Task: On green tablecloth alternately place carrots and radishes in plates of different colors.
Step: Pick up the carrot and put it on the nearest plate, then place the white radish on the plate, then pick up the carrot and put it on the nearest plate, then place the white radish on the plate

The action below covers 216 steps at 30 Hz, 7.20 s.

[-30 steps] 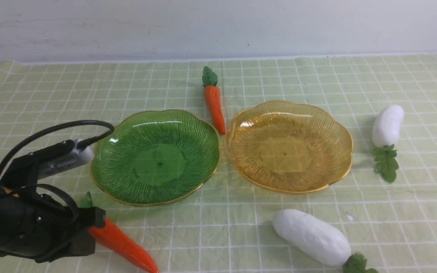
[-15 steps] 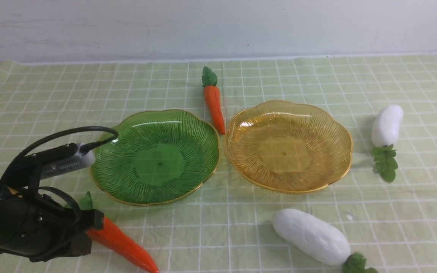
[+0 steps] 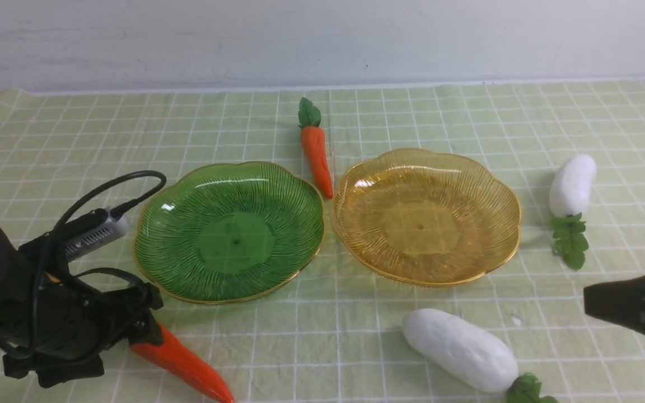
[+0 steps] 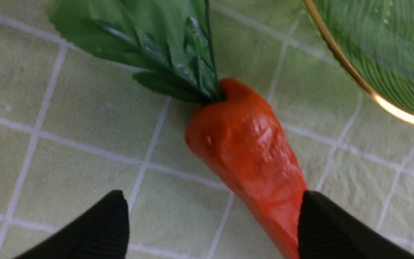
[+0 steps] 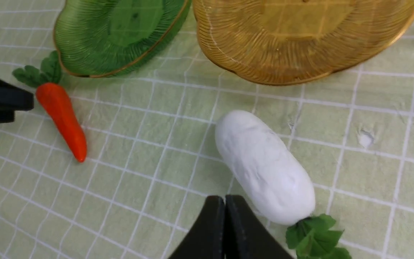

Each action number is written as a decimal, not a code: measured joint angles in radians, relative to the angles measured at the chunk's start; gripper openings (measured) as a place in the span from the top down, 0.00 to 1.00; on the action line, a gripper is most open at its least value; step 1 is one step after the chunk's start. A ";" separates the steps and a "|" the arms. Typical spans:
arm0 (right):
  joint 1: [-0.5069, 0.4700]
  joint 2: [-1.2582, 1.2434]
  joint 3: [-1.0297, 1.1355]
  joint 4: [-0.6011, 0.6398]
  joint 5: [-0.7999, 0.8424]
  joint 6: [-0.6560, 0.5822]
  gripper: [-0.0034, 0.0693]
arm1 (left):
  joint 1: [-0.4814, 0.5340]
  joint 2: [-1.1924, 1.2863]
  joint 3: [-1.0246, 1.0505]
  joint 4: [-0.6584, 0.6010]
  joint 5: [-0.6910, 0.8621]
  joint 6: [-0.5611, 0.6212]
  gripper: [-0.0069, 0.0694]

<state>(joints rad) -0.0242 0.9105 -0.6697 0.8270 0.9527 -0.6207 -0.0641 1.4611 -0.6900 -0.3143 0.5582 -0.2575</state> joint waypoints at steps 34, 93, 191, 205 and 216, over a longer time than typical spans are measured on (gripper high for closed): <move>0.251 0.310 -0.182 -0.257 -0.031 -0.065 0.72 | 0.001 0.053 -0.540 -0.020 0.202 0.113 0.46; 0.271 0.976 -0.809 -0.587 -0.061 0.453 0.30 | -0.221 1.103 -1.636 -0.029 0.079 0.235 0.22; 0.355 1.320 -1.293 -0.414 0.133 0.356 0.21 | -0.208 0.052 -0.773 0.222 0.679 0.195 0.92; 0.332 1.174 -1.457 -0.655 0.284 0.488 0.48 | -0.208 -0.394 -0.446 0.221 0.579 0.195 0.92; 0.328 0.429 -1.182 -0.697 0.289 0.539 0.97 | -0.208 -0.668 -0.198 0.194 0.325 0.195 0.92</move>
<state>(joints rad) 0.3040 1.3394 -1.8515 0.1297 1.2417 -0.0818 -0.2726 0.7935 -0.8878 -0.1204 0.8829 -0.0628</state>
